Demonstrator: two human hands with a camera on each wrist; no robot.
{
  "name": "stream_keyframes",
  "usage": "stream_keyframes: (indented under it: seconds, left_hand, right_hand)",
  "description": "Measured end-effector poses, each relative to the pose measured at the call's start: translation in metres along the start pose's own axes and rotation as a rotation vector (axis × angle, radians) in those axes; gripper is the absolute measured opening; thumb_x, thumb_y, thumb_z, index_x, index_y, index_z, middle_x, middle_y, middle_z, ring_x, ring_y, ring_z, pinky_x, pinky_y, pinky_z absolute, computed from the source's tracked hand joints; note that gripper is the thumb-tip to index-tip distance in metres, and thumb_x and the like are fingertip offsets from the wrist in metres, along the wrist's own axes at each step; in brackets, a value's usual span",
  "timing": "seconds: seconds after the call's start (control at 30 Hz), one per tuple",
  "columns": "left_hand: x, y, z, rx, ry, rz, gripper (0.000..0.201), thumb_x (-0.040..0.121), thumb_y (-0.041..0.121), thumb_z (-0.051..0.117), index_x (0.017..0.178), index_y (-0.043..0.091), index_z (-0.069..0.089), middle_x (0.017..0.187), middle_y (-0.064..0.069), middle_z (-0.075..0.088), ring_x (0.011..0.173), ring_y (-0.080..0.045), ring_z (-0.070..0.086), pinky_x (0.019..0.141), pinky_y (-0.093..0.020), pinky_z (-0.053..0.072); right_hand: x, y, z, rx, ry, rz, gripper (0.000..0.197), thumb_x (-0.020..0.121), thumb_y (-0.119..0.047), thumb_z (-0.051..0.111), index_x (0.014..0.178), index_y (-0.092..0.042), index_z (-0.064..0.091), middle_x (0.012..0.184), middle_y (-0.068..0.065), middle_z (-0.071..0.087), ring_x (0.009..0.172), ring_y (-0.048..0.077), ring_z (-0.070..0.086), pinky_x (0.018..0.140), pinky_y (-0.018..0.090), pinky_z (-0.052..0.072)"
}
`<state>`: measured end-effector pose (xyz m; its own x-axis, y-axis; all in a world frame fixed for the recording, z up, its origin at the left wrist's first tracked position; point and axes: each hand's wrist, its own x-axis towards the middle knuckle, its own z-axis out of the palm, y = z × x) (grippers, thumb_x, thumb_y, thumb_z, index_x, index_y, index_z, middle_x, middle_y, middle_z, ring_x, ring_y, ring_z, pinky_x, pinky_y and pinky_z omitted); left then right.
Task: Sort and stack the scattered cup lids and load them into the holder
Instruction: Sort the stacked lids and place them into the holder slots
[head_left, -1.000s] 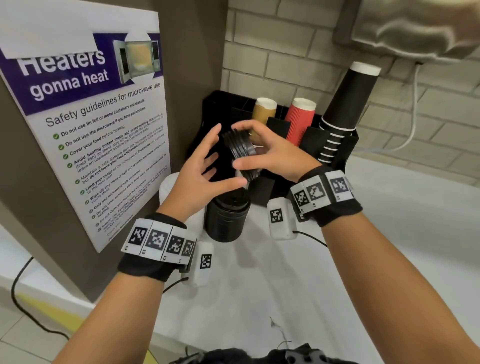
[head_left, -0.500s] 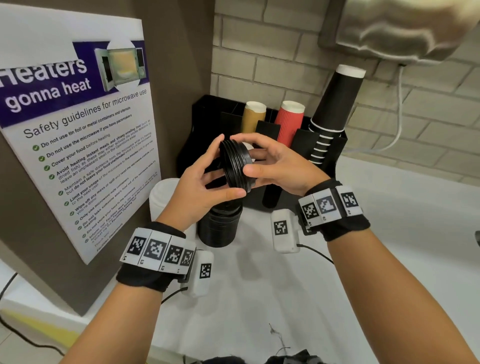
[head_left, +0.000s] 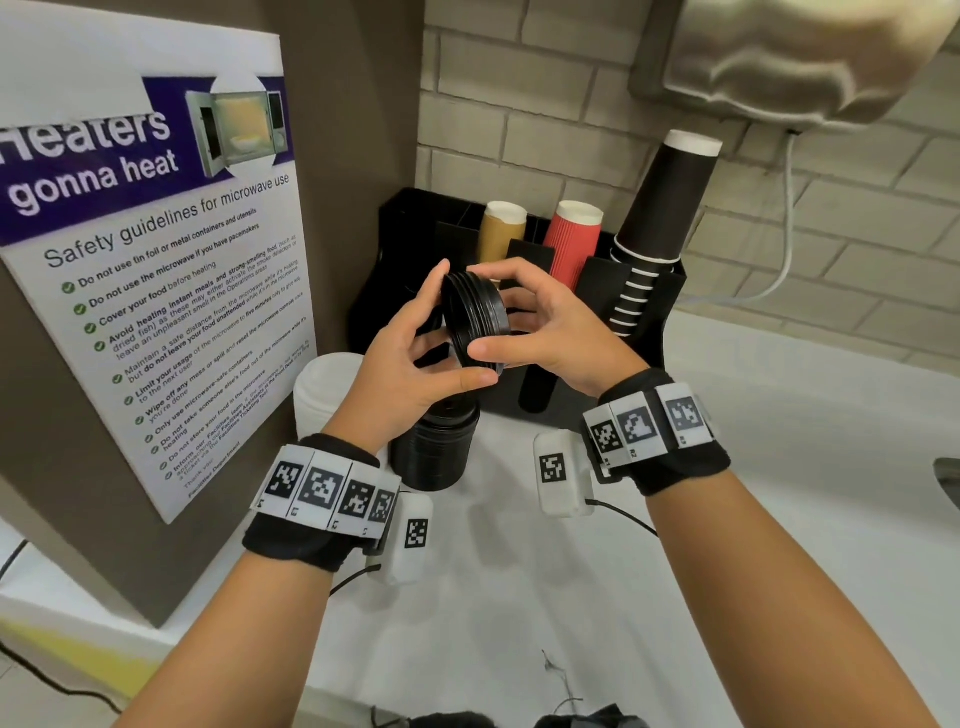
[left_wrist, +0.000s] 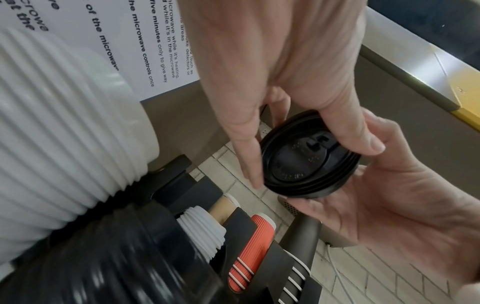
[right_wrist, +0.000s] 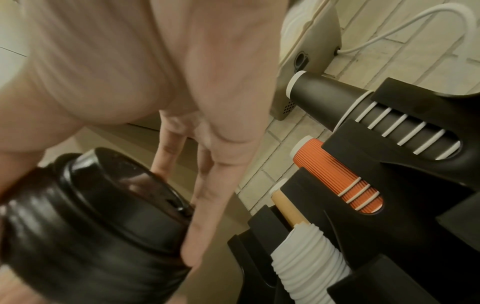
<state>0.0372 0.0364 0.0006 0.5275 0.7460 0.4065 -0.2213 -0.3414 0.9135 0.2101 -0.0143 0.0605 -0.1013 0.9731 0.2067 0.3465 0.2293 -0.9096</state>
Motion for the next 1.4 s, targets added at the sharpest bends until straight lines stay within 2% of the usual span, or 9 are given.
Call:
stream_keyframes:
  seconds: [0.2, 0.3, 0.4, 0.47, 0.73, 0.9, 1.2, 1.33, 1.4]
  left_hand:
    - [0.001, 0.000, 0.001, 0.037, 0.013, -0.028, 0.099, 0.059, 0.034, 0.080, 0.138, 0.052, 0.024, 0.141, 0.023, 0.039, 0.133, -0.006, 0.044, 0.110, -0.029, 0.037]
    - [0.000, 0.005, -0.001, 0.072, 0.117, -0.014, 0.082, 0.066, 0.039, 0.075, 0.135, 0.049, 0.032, 0.139, 0.016, 0.044, 0.122, -0.002, 0.053, 0.101, -0.021, 0.043]
    - [-0.002, 0.008, -0.005, 0.110, 0.231, 0.046, 0.057, 0.083, 0.025, 0.070, 0.133, 0.034, 0.044, 0.125, 0.011, 0.053, 0.104, 0.000, 0.062, 0.086, -0.013, 0.049]
    - [-0.003, 0.009, -0.007, 0.134, 0.258, 0.063, 0.049, 0.088, 0.013, 0.066, 0.131, 0.026, 0.048, 0.119, 0.008, 0.055, 0.095, 0.002, 0.063, 0.081, -0.010, 0.048]
    - [-0.004, 0.009, -0.015, 0.185, 0.268, 0.044, 0.036, 0.089, 0.007, 0.065, 0.121, 0.022, 0.057, 0.115, 0.006, 0.057, 0.087, 0.000, 0.063, 0.080, -0.009, 0.046]
    - [-0.001, 0.010, -0.015, 0.203, 0.253, 0.034, 0.032, 0.089, 0.008, 0.065, 0.114, 0.027, 0.058, 0.117, 0.004, 0.057, 0.087, 0.001, 0.063, 0.079, -0.010, 0.047]
    - [0.002, 0.008, -0.016, 0.223, 0.247, 0.029, 0.030, 0.090, 0.010, 0.065, 0.113, 0.030, 0.059, 0.119, 0.005, 0.058, 0.091, -0.001, 0.063, 0.082, -0.010, 0.047]
    - [0.001, 0.007, -0.016, 0.227, 0.253, 0.019, 0.029, 0.090, 0.012, 0.065, 0.113, 0.030, 0.059, 0.119, 0.006, 0.058, 0.094, -0.006, 0.063, 0.083, -0.013, 0.048]
    - [0.001, 0.007, -0.018, 0.220, 0.263, 0.019, 0.029, 0.090, 0.012, 0.065, 0.112, 0.031, 0.060, 0.119, 0.005, 0.058, 0.093, -0.006, 0.063, 0.085, -0.017, 0.050]
  right_hand:
    - [0.002, 0.002, -0.005, -0.013, 0.013, -0.008, 0.060, 0.073, -0.011, 0.079, 0.126, -0.022, 0.052, 0.110, 0.003, 0.064, 0.100, 0.016, 0.066, 0.080, 0.033, 0.057]
    - [0.013, 0.009, -0.021, 0.027, 0.201, -0.007, 0.060, 0.073, -0.010, 0.080, 0.124, -0.024, 0.051, 0.111, 0.003, 0.061, 0.097, 0.016, 0.067, 0.076, 0.037, 0.059]
    - [0.028, 0.029, -0.043, -0.112, 0.442, 0.032, 0.067, 0.073, -0.012, 0.081, 0.130, -0.019, 0.046, 0.122, 0.002, 0.057, 0.108, 0.019, 0.061, 0.091, 0.036, 0.054]
    - [0.035, 0.049, -0.053, -0.325, 0.457, 0.100, 0.072, 0.073, -0.016, 0.082, 0.133, -0.018, 0.042, 0.128, 0.006, 0.054, 0.115, 0.022, 0.056, 0.098, 0.036, 0.048]
    - [0.042, 0.108, -0.046, -1.094, 0.237, 0.391, 0.078, 0.066, -0.022, 0.083, 0.127, -0.015, 0.035, 0.128, 0.009, 0.051, 0.117, 0.034, 0.045, 0.097, 0.048, 0.040]
    - [0.053, 0.121, -0.032, -1.423, 0.024, 0.467, 0.074, 0.068, -0.029, 0.080, 0.127, -0.012, 0.039, 0.129, 0.006, 0.051, 0.122, 0.027, 0.040, 0.098, 0.041, 0.036]
    - [0.063, 0.132, -0.028, -1.431, -0.277, 0.610, 0.076, 0.077, -0.031, 0.073, 0.142, -0.015, 0.036, 0.130, 0.005, 0.053, 0.117, 0.026, 0.053, 0.074, 0.035, 0.044]
    - [0.063, 0.122, -0.034, -1.287, -0.400, 0.650, 0.047, 0.079, -0.025, 0.072, 0.120, -0.006, 0.057, 0.117, 0.011, 0.062, 0.095, 0.023, 0.060, 0.068, 0.027, 0.046]
    - [0.060, 0.112, -0.038, -1.250, -0.272, 0.580, 0.034, 0.084, -0.012, 0.064, 0.116, -0.003, 0.059, 0.115, 0.015, 0.062, 0.095, 0.026, 0.061, 0.073, 0.030, 0.051]
